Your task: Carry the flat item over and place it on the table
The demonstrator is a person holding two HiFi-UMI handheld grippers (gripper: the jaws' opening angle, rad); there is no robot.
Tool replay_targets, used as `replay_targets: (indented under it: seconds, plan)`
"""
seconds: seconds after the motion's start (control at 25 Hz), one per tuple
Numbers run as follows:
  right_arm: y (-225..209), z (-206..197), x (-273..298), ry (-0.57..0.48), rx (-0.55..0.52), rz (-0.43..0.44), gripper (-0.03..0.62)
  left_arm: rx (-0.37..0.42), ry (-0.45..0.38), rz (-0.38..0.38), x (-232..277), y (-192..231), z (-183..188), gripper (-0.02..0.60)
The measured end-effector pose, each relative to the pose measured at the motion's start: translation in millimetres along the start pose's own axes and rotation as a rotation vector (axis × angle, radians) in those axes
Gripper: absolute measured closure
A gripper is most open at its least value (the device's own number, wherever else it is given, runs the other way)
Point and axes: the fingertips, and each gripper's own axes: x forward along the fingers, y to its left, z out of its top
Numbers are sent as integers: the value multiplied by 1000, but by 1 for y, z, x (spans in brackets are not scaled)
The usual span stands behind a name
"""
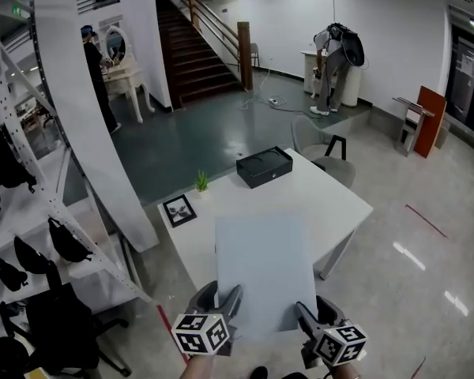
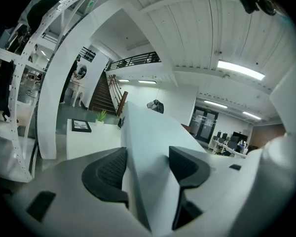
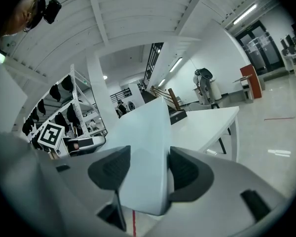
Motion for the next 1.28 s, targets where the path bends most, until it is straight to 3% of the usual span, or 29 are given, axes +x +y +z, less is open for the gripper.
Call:
replay_targets:
  seconds: [0.32,0.72,0.96,1.28]
  plan:
    - [-3,9,56,53,-7,67,355,-30,-21,91,20,35,11,311]
    - [-9,28,126,157,-50,240,355,-88,-75,274,37,65,25,314]
    - [-9,32,162,227,-82,350,355,-139,-96,408,38,80,23,314]
    - [-4,16,188,316,-113,438,355,-192,-98,520,31,96,5,314]
